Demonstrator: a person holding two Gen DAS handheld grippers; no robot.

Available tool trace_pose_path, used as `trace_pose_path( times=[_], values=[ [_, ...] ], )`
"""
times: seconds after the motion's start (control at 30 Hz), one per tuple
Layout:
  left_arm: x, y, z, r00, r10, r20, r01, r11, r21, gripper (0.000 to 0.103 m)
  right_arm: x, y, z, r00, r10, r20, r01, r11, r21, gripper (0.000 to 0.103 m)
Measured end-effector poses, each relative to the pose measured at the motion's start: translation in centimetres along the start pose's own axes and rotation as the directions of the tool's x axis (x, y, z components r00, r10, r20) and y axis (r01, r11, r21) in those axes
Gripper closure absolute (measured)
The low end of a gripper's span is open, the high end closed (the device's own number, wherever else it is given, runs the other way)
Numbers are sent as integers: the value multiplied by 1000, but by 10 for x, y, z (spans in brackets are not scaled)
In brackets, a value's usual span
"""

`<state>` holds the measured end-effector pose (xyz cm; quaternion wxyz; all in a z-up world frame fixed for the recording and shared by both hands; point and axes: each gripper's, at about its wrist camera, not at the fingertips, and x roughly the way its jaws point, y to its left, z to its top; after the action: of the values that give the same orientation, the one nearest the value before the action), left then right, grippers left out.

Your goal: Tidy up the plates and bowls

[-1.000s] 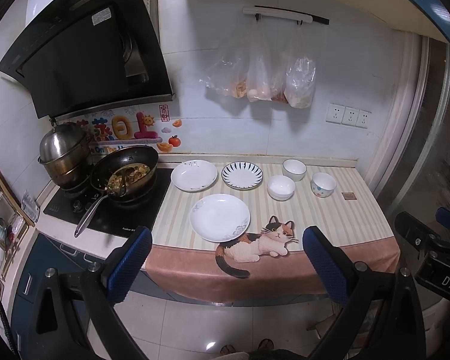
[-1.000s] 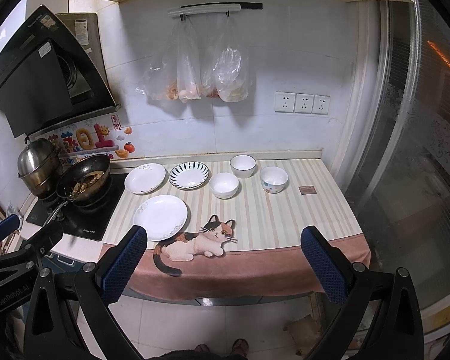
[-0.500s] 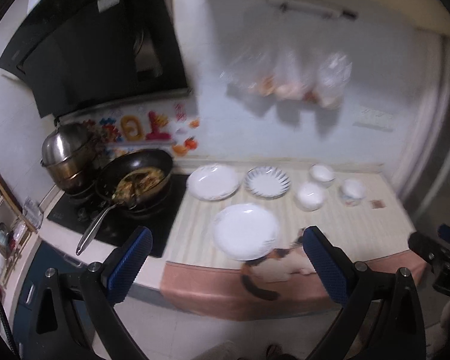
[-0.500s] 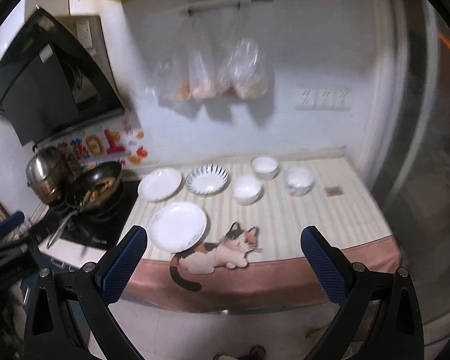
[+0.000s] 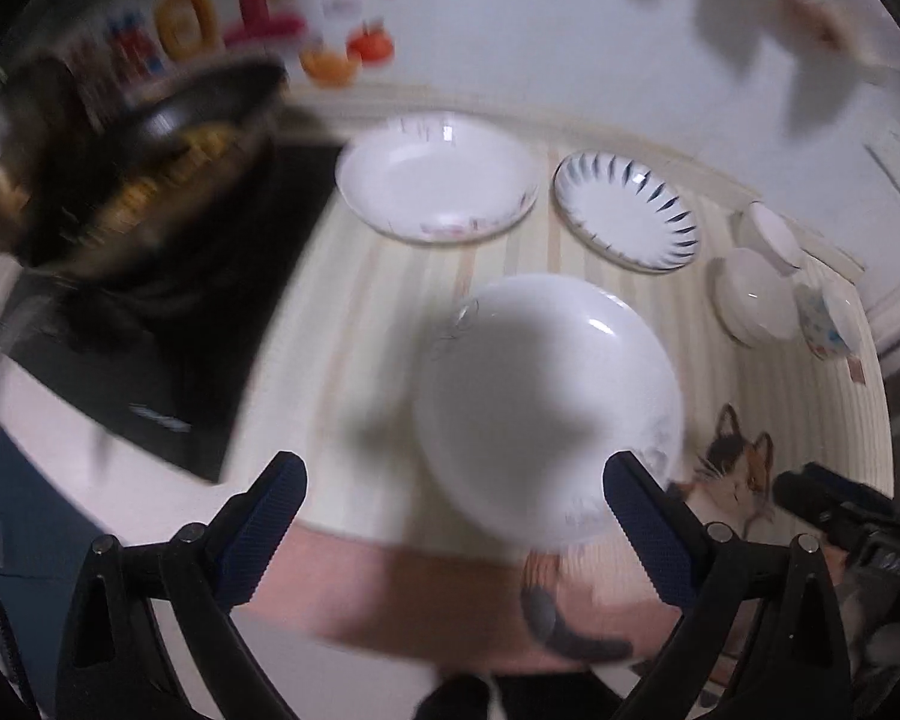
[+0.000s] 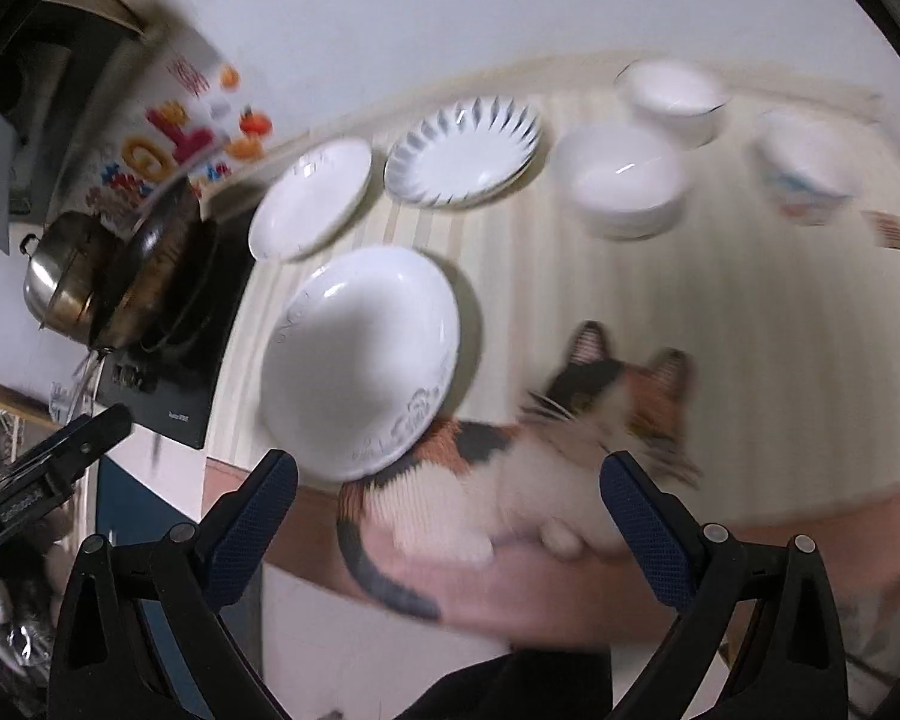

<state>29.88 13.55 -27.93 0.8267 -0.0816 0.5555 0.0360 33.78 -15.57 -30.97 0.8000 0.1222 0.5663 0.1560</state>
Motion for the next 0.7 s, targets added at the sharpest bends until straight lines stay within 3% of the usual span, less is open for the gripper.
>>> trace_pose_path(
  times=[0.07, 0.13, 0.3, 0.4, 0.47, 0.7],
  values=[
    [38, 3, 12, 997, -47, -65, 46, 999, -16, 6, 47, -5, 22, 998, 9, -55, -10, 1000, -20, 8],
    [66, 3, 20, 993, -38, -115, 36, 999, -18, 14, 88, -7, 40, 993, 31, -110, -35, 999, -34, 18],
    [112, 7, 26, 977, -44, -209, 39, 999, -25, 53, 149, -2, 66, 979, 65, -193, -75, 996, -43, 39],
    [114, 10, 27, 978, -48, -201, 43, 999, -30, 54, 169, 6, 73, 970, 83, -230, -98, 994, -54, 51],
    [111, 12, 25, 980, -51, -195, 44, 998, -42, 54, 181, 9, 75, 963, 94, -251, -113, 992, -64, 69],
    [98, 8, 19, 981, -48, -188, 40, 998, -44, 55, 184, 10, 74, 966, 76, -248, -102, 990, -94, 70]
  ],
)
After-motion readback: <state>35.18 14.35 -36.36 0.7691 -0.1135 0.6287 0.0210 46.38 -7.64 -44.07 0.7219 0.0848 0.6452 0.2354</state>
